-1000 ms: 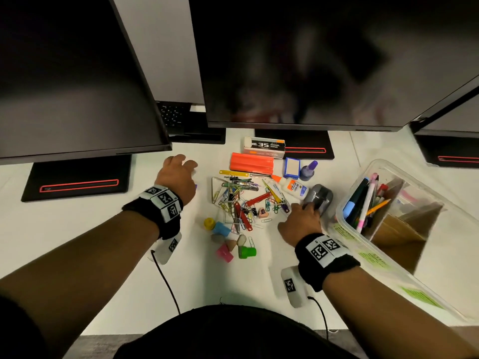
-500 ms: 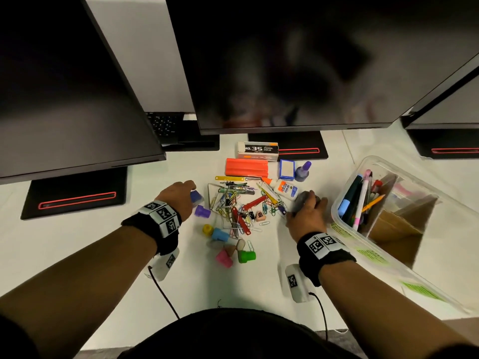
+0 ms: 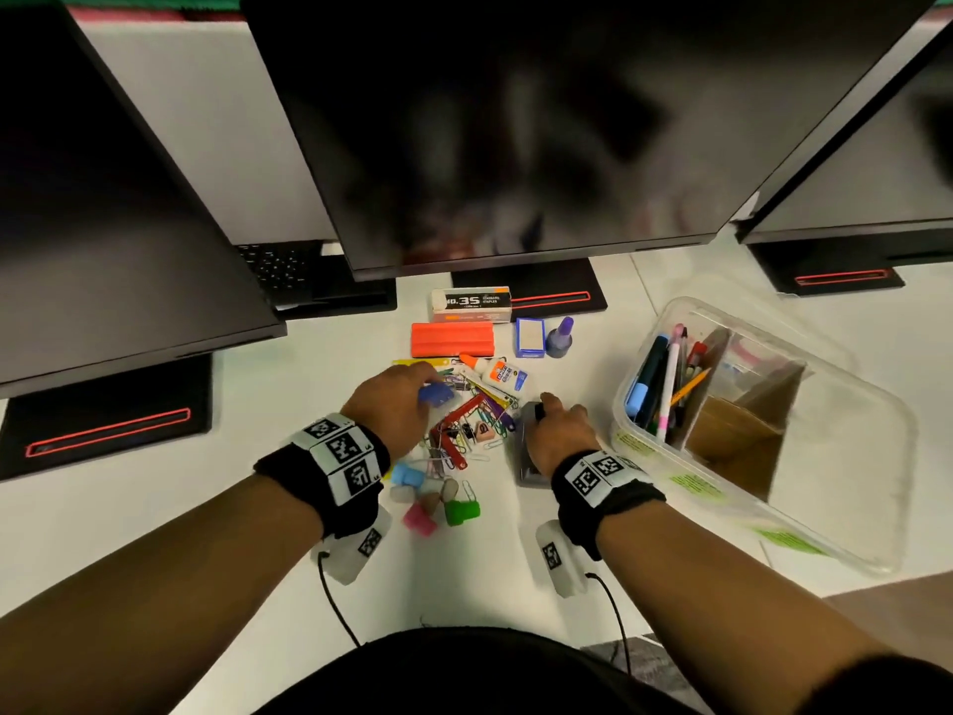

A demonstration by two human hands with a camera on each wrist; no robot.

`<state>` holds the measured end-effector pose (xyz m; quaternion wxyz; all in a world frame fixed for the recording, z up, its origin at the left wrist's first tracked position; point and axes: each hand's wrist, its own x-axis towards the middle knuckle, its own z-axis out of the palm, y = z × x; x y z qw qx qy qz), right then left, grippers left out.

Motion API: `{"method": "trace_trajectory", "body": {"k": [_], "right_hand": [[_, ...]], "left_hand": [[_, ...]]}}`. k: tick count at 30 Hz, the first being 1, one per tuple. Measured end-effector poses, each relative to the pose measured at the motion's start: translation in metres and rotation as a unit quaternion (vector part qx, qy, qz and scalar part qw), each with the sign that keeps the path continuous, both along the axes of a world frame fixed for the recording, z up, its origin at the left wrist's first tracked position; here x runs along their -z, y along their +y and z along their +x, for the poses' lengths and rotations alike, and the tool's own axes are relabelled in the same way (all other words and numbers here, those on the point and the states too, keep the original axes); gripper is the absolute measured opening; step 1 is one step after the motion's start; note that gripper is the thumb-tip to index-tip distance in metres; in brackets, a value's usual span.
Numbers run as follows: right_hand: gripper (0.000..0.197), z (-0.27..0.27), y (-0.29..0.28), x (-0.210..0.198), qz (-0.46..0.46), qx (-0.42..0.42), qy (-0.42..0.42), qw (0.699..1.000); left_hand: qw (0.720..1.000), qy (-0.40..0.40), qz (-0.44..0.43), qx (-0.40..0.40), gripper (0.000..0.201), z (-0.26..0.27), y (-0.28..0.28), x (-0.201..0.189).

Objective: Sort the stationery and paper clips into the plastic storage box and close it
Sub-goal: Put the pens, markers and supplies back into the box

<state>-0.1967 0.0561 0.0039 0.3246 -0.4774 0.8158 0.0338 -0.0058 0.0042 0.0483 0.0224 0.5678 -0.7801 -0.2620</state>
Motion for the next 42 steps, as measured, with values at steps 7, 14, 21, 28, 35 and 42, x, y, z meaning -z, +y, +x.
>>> {"method": "trace_trajectory", "body": {"k": [7, 14, 21, 28, 35, 42], "right_hand": [[0.045, 0.000, 0.008, 0.006, -0.052, 0.042, -0.063, 0.996], [0.054, 0.004, 0.021, 0.008, -0.042, -0.055, -0.031, 0.997], [0.035, -0.015, 0.033, 0.009, -0.017, -0.047, -0.023, 0.998], [0.031, -0.017, 0.049, -0.032, -0.049, -0.064, -0.065, 0.995], [0.023, -0.078, 0.064, -0.147, -0.188, -0.021, -0.157, 0.969], [0.040, -0.204, 0.066, -0.159, -0.099, 0.138, 0.101, 0.980]], "left_hand": [[0.998, -0.003, 0.036, 0.044, 0.035, -0.028, 0.022, 0.010], [0.999, -0.008, 0.045, 0.028, 0.036, -0.033, 0.029, 0.014], [0.997, -0.021, 0.058, 0.051, 0.037, -0.047, 0.034, 0.013], [0.999, -0.012, 0.032, 0.040, 0.037, -0.060, 0.026, 0.000], [1.000, 0.027, 0.002, 0.016, 0.037, -0.082, 0.009, -0.018], [0.998, 0.051, -0.007, 0.045, 0.036, -0.111, 0.018, -0.019]]}}
